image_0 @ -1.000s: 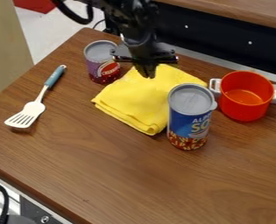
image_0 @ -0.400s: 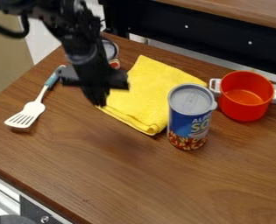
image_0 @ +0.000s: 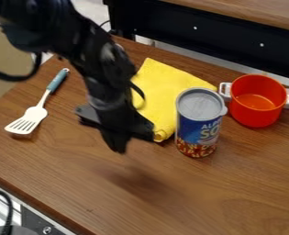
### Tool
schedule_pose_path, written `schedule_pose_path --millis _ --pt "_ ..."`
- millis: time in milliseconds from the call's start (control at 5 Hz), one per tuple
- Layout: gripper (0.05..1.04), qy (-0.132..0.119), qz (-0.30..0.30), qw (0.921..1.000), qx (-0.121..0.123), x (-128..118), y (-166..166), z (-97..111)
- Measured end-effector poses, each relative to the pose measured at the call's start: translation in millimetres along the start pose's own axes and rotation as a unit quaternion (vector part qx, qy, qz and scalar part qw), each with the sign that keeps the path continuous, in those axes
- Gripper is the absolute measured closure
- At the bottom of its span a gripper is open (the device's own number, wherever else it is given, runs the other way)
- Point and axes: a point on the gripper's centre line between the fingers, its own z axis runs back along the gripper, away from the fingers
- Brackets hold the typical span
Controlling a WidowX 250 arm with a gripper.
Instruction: Move the yellow towel to the upper left side corner.
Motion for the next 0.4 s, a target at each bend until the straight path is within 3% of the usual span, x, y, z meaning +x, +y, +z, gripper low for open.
schedule_pose_path --millis 200,400 --pt "1.019 0.002 -0.015 0.9998 -0.015 -4.8 -26.6 -0.6" --pt "0.886 0.008 -0.019 0.9987 -0.047 -8.7 -45.5 4.6"
